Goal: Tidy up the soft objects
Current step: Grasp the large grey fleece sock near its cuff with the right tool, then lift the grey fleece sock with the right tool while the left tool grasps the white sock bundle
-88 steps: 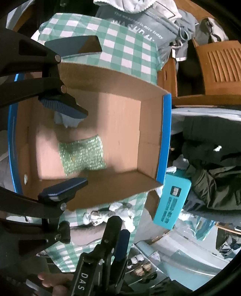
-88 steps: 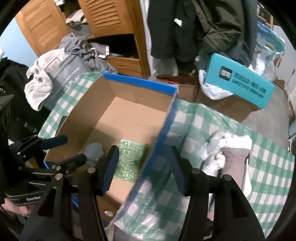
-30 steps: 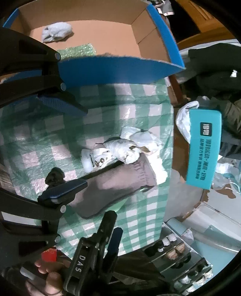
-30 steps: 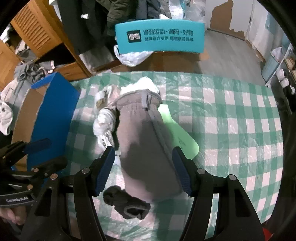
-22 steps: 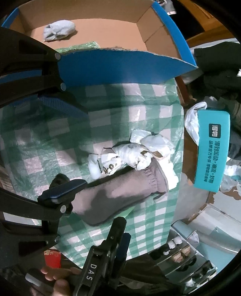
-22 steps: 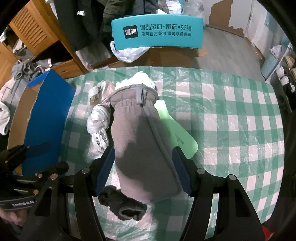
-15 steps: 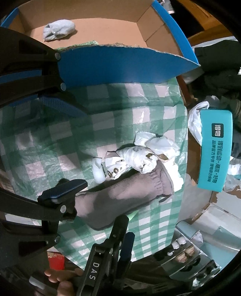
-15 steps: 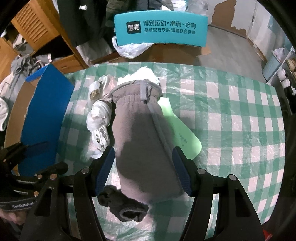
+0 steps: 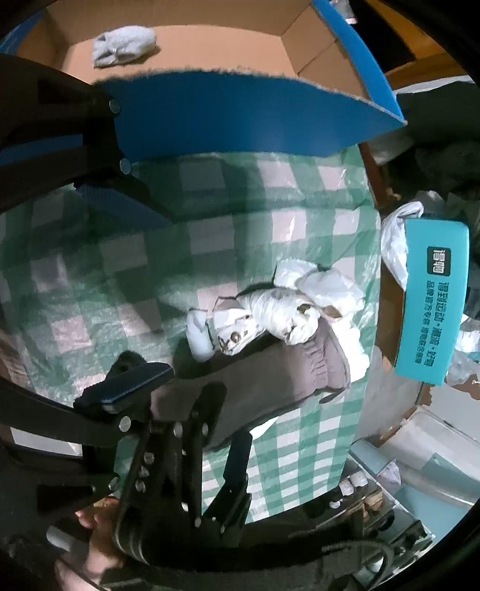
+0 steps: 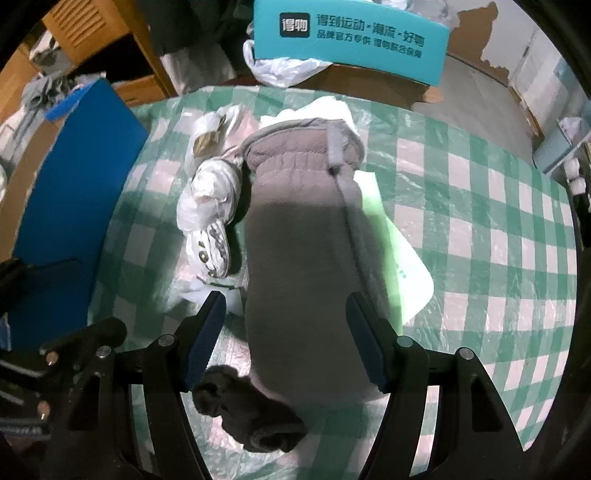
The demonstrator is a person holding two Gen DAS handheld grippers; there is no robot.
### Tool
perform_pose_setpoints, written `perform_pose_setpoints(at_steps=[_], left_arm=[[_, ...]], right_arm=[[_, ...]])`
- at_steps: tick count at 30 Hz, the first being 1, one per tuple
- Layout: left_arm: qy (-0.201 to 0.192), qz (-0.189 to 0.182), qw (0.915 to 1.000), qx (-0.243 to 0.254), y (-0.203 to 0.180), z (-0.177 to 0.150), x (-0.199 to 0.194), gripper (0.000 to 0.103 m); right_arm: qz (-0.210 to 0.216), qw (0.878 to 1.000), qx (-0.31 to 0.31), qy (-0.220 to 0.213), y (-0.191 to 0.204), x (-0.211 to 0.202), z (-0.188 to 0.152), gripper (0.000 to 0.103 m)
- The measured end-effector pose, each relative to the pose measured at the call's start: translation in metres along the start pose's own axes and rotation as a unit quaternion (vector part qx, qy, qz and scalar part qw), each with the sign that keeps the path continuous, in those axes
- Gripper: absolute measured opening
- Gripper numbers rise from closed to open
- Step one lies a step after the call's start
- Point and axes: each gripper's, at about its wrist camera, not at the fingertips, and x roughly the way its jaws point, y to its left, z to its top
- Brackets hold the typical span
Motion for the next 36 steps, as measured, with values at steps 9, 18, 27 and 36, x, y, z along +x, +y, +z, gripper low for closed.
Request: perform_pose_setpoints(at_steps=[9,18,27,36], left_arm=[[0.016,0.009,0.9998,0.003,-0.004,0.003,0.019,0.077],[0.023,0.001,0.9993,-0.03,0.01,0.019,0.03,0.077],[0.021,-0.006,0.998,-0.059,0.008,0.039,0.043,0.08],[0.022,-0.007,0.9952,-0.095,0.01,0.054,0.058,0.08]], right_arm=[[-0.018,1.0,-0.002,0.015,-0.001,0.021,0.0,0.067],[0.019,1.0,0.015,0.019,-0.014,0.028,0.0,0.027],[0.036,0.999,0.014,-0.008,-0.018,0.006,-0.002,0.012],[0.06,0.997,0.034,-0.035,-0.033,-0.02,-0.007,0.012]])
